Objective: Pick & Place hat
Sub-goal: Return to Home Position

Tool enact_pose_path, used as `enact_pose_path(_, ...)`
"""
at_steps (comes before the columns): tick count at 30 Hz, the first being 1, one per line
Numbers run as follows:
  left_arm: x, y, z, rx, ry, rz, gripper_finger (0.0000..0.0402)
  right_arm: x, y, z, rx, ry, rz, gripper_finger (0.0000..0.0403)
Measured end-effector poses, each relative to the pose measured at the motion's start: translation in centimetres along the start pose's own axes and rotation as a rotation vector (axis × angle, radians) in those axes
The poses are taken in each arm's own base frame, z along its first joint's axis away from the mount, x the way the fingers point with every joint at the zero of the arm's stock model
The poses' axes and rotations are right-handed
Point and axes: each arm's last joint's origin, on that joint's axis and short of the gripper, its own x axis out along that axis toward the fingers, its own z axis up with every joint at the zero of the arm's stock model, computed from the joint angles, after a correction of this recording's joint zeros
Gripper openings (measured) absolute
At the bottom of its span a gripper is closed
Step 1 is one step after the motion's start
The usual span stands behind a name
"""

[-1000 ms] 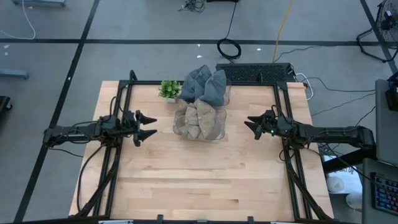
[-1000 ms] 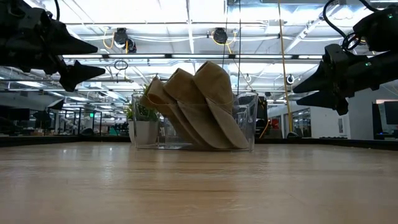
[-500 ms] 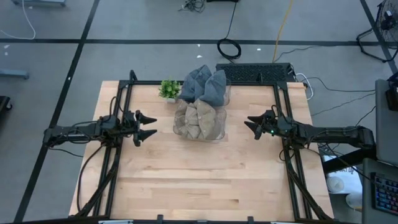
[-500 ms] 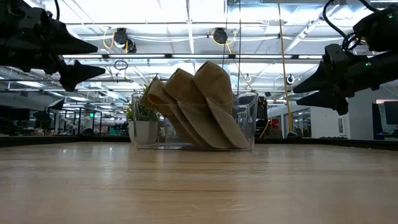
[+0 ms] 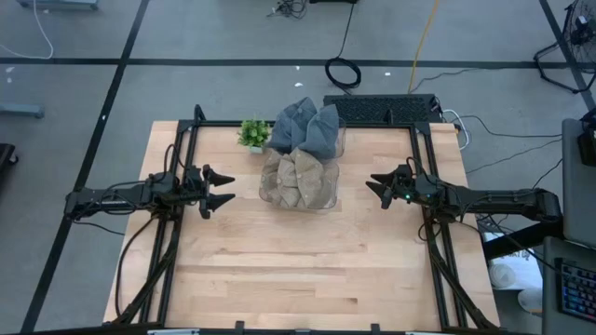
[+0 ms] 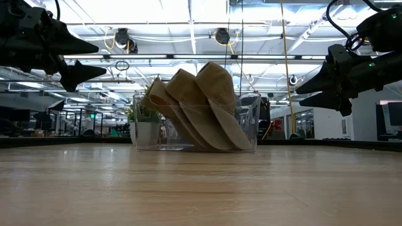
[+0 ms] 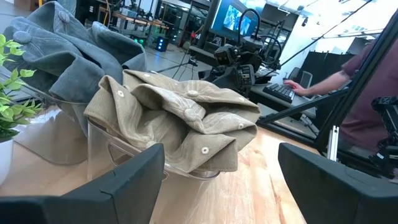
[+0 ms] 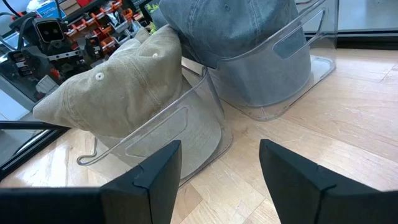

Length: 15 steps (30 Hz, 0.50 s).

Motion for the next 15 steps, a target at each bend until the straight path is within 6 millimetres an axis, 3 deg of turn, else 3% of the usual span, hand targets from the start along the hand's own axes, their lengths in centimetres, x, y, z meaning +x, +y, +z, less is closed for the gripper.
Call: enact_pose_path(15,0.0,0.0,0.0,0.0,0.0,0.0,0.0324,0.0,0.0,0.0,0.001,0.0,0.0,0.0206)
